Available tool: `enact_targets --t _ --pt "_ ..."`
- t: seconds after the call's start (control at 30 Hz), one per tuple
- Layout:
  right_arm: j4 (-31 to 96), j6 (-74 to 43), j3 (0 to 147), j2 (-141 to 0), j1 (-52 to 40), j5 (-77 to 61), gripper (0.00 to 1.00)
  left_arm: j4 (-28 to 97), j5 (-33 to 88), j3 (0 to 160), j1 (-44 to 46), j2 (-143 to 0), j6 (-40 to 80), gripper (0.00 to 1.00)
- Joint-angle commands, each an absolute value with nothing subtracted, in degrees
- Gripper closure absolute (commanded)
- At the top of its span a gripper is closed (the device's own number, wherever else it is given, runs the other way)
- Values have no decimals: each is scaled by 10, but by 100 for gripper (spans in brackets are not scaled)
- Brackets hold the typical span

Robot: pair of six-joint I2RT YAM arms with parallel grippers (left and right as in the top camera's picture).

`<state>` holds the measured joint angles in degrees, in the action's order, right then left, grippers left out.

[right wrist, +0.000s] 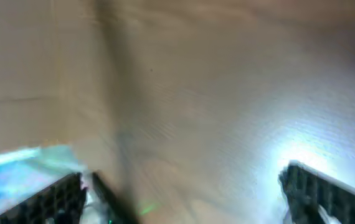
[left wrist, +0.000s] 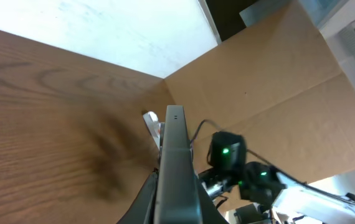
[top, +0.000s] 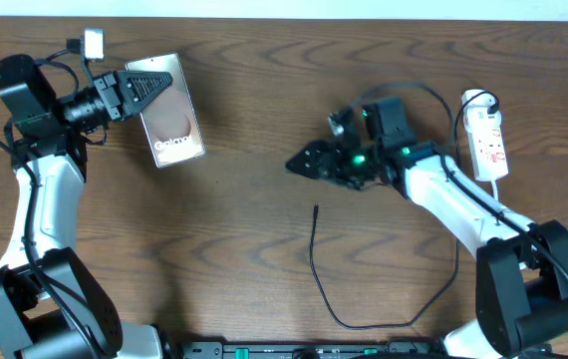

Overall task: Plug charger to phone and switch on socket
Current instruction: 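Move the right gripper over the black cable's connector on the table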

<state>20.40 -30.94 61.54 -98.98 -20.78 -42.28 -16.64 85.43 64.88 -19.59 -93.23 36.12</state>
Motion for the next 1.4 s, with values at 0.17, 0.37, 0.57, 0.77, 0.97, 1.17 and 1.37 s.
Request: enact_targets --t 0.17,0.37,0.57,0.77,0.97,1.17,1.37 --pt "442 -406 722 -987 -272 -117 4 -170 874 649 -196 -925 356 92" --pt "444 -497 701 -996 -307 -101 10 -170 874 649 -196 -925 356 92" --pt "443 -545 701 -1035 -339 -81 8 -170 874 649 -196 -925 356 92" --pt "443 -557 701 -1089 -352 -86 6 -170 874 649 -196 -925 349 93" --pt "441 -559 701 -1105 -352 -91 8 -170 874 649 -196 -925 349 92" --pt "441 -564 700 -1114 -354 -91 27 -170 874 649 -196 -925 349 92" --pt "441 -568 700 -1133 -354 -90 39 -170 874 649 -196 -925 349 92"
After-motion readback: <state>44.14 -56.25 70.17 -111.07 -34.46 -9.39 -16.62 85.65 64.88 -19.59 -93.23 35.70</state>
